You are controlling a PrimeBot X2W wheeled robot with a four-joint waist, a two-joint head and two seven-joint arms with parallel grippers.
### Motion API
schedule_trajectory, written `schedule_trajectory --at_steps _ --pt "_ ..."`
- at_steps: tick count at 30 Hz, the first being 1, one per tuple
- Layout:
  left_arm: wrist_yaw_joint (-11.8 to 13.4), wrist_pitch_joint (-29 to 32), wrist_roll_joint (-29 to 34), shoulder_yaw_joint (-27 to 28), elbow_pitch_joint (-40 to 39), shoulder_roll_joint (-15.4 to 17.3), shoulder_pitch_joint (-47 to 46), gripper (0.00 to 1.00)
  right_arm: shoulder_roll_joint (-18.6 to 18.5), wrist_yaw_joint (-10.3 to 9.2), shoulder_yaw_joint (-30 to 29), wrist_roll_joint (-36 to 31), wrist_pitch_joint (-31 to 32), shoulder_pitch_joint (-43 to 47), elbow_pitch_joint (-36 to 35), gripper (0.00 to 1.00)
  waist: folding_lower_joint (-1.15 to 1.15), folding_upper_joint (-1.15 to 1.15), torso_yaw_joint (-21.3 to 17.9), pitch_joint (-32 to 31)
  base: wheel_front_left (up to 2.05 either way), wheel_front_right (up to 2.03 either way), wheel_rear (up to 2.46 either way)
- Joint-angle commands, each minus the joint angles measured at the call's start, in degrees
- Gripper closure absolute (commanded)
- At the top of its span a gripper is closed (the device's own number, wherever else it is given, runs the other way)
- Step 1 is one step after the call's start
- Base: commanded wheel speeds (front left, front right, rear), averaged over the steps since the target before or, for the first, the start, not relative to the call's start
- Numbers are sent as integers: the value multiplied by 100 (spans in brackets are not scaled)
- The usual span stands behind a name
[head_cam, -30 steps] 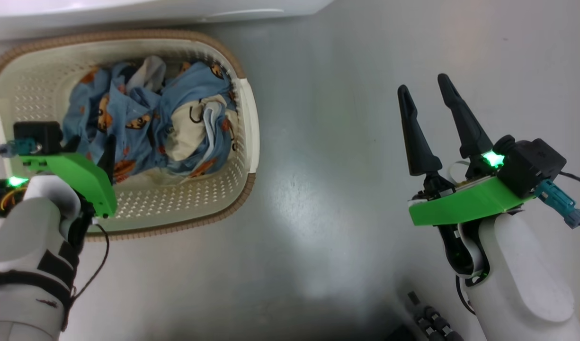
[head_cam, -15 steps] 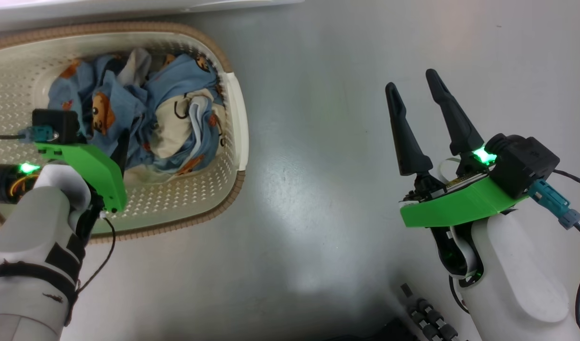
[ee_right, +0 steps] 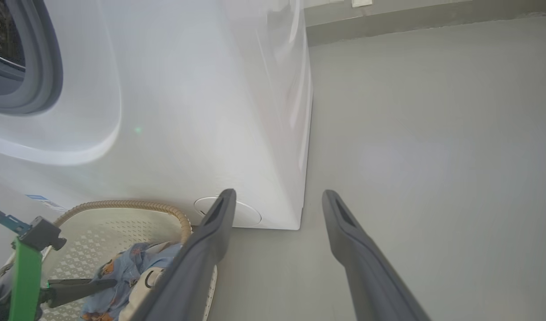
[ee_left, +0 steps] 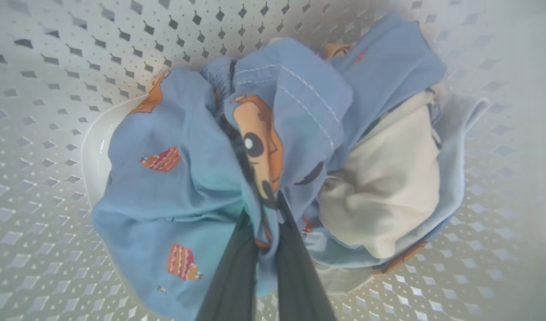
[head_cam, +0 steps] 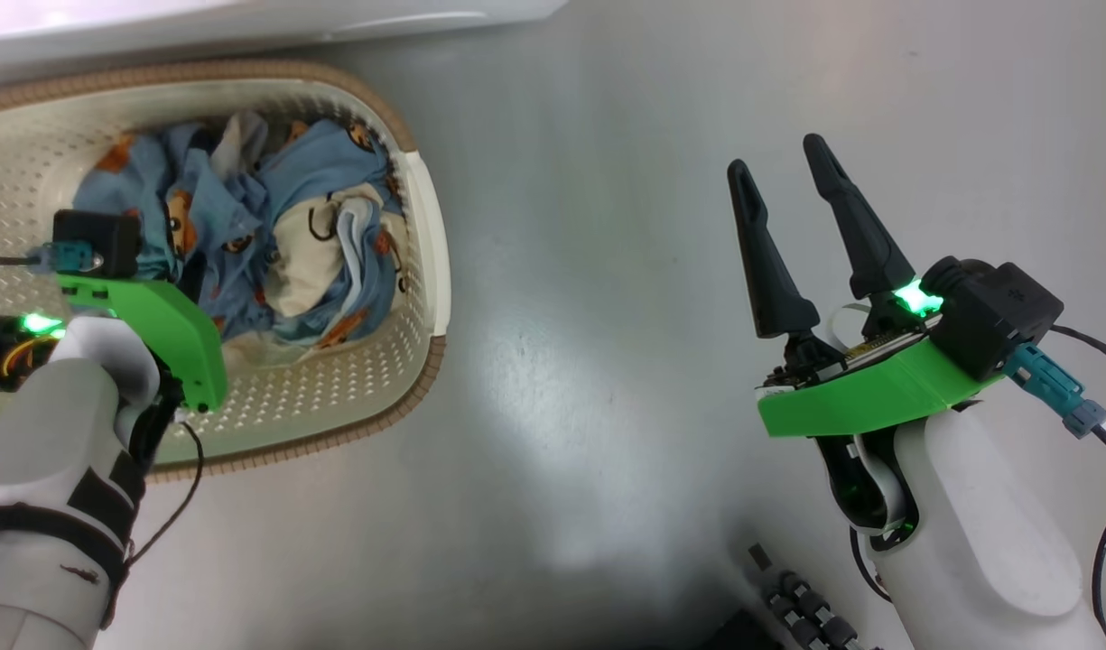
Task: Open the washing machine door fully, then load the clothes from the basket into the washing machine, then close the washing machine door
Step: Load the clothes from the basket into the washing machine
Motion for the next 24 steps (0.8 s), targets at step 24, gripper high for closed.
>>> schedule_trajectory --at_steps 24 --pt "4 -1295 -1282 -37 -777 148 1686 100 3 32 -221 -20 -46 971 327 0 0 0 589 -2480 0 0 0"
